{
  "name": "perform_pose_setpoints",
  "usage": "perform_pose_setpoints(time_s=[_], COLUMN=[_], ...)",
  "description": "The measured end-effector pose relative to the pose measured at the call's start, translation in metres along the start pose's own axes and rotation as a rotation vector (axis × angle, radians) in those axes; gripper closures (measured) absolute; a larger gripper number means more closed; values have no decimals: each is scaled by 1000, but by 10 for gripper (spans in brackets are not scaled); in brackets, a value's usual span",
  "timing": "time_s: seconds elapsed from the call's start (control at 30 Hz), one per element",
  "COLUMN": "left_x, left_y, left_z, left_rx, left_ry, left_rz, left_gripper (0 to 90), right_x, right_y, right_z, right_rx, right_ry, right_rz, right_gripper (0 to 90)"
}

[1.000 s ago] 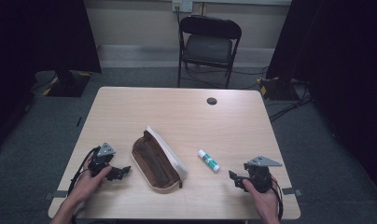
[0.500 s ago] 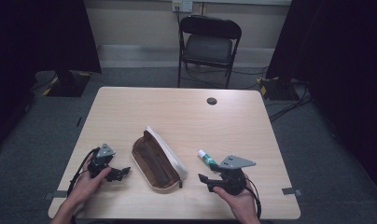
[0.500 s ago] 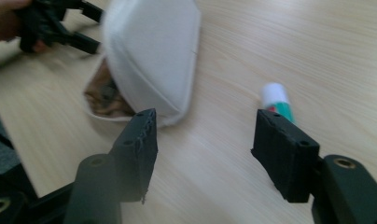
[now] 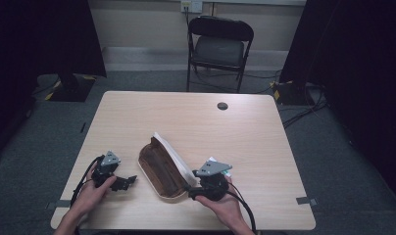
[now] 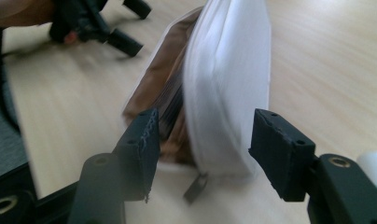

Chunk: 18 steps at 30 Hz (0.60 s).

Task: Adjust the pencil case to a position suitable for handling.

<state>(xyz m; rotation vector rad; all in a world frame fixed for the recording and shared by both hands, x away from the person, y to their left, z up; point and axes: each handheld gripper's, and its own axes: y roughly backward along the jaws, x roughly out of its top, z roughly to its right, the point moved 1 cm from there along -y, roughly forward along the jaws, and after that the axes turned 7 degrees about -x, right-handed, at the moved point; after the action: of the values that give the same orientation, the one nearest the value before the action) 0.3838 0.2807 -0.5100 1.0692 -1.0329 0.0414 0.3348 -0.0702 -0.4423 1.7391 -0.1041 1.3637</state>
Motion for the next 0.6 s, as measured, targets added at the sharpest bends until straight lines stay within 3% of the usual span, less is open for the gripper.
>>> perform_pose_setpoints(time_s=[0.07,0.23,0.3,0.37,0.6], left_x=[0,0,0,0,0], left_y=[0,0,0,0,0], left_z=[0,0,0,0,1], left_rx=[0,-1,-1,0,-3], left_ry=[0,0,0,0,7], left_rz=[0,0,0,0,6], left_gripper=[0,0,0,0,0], right_x=[3,3,2,0,-4], right_y=[-8,-28,-28,-27,-24], right_z=[2,3,3,7,23], right_rx=[15,-9,-19,-48,-52], right_ry=[-2,-3,2,-5,0], right_rz=[1,-6,-4,6,16], right_gripper=[431,488,503,576,686])
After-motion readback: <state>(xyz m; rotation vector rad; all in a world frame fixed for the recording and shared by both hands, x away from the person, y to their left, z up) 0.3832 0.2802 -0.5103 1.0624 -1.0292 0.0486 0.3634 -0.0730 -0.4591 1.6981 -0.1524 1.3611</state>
